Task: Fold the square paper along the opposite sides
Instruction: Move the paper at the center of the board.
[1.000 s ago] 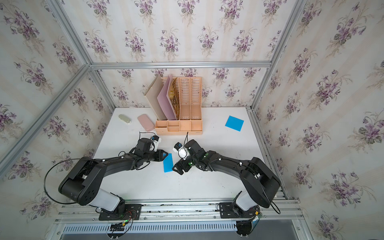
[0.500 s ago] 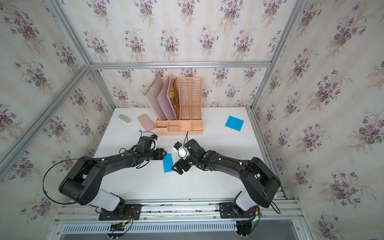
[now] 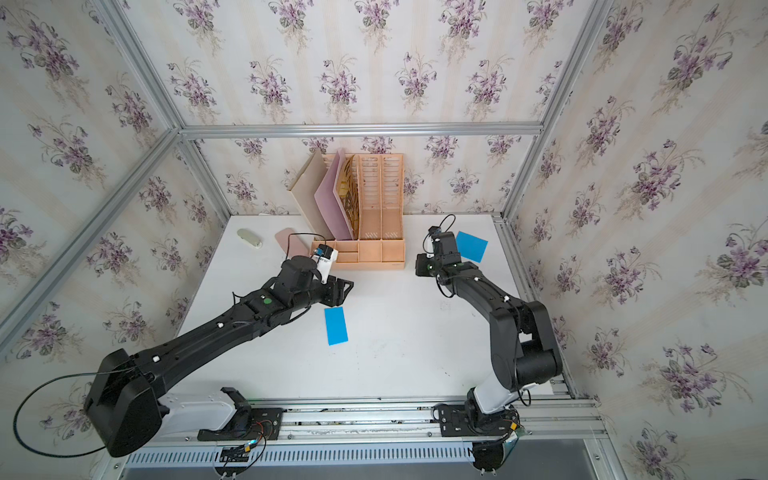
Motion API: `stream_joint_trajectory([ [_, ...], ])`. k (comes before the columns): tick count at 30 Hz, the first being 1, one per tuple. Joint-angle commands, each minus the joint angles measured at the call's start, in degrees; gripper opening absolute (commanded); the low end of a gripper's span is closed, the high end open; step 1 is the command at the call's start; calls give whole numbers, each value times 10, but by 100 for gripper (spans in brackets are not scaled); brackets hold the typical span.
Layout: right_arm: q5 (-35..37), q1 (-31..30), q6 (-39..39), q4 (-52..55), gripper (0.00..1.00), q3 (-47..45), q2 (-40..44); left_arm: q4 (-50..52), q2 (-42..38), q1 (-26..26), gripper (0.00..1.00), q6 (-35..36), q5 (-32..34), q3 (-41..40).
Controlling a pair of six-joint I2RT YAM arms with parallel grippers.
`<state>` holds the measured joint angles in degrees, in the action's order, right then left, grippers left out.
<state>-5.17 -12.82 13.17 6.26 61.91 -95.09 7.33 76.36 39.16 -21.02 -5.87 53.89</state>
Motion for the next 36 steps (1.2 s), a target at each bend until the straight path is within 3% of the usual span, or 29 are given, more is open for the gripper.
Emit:
stream_joint_trajectory([
  [1,64,35,-6,36,0,67,-57,25,33,38,71,12,7,28],
  [8,75,121,-22,83,0,221,-205,33,135,113,77,24,10,97],
  [14,103,169,-43,139,0,338,-319,35,168,120,78,34,1,124],
  [23,124,180,-76,226,0,479,-434,50,169,120,81,48,13,146],
  [29,117,179,-77,245,0,445,-422,60,136,120,81,48,36,134],
  [36,108,168,-60,225,0,279,-320,99,56,119,82,31,83,107],
])
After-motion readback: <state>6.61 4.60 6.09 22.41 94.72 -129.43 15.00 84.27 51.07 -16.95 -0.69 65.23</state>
